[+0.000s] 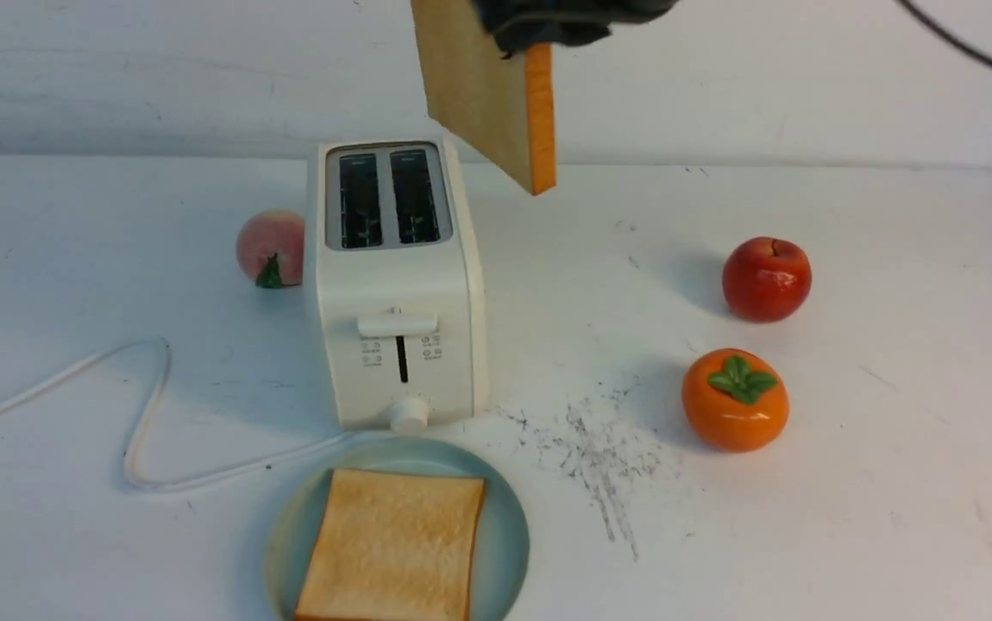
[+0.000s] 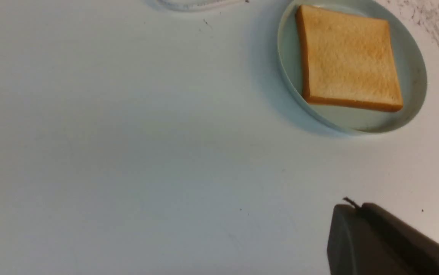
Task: Take toasted bread from bread machine on white table place on plate.
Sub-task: 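Grasp the toast slice in the toaster and pull it up out of the slot with the right gripper, then place the held slice of bread on top of the slice on the plate with the right gripper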
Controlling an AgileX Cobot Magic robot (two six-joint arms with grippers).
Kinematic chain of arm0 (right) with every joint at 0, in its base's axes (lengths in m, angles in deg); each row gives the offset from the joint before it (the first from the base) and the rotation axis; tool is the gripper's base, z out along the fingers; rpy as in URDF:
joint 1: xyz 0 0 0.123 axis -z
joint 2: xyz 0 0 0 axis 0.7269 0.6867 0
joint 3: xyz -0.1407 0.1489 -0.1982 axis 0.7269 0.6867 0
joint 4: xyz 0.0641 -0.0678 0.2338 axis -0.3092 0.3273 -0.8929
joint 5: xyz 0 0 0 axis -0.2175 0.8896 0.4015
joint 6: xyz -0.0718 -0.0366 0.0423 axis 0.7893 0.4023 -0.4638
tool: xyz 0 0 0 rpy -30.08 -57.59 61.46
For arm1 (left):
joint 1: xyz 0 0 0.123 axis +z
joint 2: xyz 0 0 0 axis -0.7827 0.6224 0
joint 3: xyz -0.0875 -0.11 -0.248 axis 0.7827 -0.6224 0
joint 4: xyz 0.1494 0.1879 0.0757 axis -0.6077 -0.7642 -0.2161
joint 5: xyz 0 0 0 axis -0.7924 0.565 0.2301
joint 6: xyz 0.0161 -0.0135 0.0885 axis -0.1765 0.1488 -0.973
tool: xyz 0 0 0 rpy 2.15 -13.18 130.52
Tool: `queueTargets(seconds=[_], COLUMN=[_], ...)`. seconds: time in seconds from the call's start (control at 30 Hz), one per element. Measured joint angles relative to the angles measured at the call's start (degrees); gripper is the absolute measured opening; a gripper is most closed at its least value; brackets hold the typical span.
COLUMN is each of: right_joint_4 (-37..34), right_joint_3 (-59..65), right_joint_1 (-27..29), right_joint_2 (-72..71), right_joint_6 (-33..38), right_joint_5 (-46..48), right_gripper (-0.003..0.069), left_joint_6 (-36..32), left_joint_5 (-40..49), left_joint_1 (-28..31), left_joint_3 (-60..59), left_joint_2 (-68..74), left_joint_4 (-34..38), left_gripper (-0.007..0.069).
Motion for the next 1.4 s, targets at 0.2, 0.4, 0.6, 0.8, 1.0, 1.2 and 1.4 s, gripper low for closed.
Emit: queueTargets(seconds=[0.2,0.4,0.6,0.8,1.0,1.2,1.4], right_joint_4=[-17.57,-30.85,-34.54,-39.88,-46.41,-46.90,-44.93], right_joint_3=[3.41,21.68,37.75,43.47,43.53,43.47,43.47], right_joint_1=[0.00,0.00,0.00,0.06,0.06,0.06,0.06], right_joint_2=[-2.83,-2.71,-1.29,2.44,6.63,8.84,9.62], right_joint_6=[6.42,15.51,24.49,28.69,30.80,29.64,28.34], right_joint_5=[12.31,11.10,-4.27,-18.00,-20.09,-20.68,-20.68], right_gripper=[0.0100,0.0100,0.0100,0.0100,0.0100,0.0104,0.0276], left_joint_6=[0.00,0.00,0.00,0.00,0.00,0.00,0.00], left_joint_5=[-3.50,-3.03,-1.20,-0.96,-0.32,0.61,0.72], left_joint_1=[0.00,0.00,0.00,0.00,0.00,0.00,0.00], left_joint_3=[0.00,0.00,0.00,0.00,0.00,0.00,0.00], left_joint_2=[0.00,0.00,0.00,0.00,0.00,0.00,0.00], left_joint_4=[-0.26,-0.56,-0.56,-0.74,-0.74,-0.76,-0.76], left_gripper=[-0.0014,-0.0014,-0.0014,-0.0014,-0.0014,-0.0014,-0.0014])
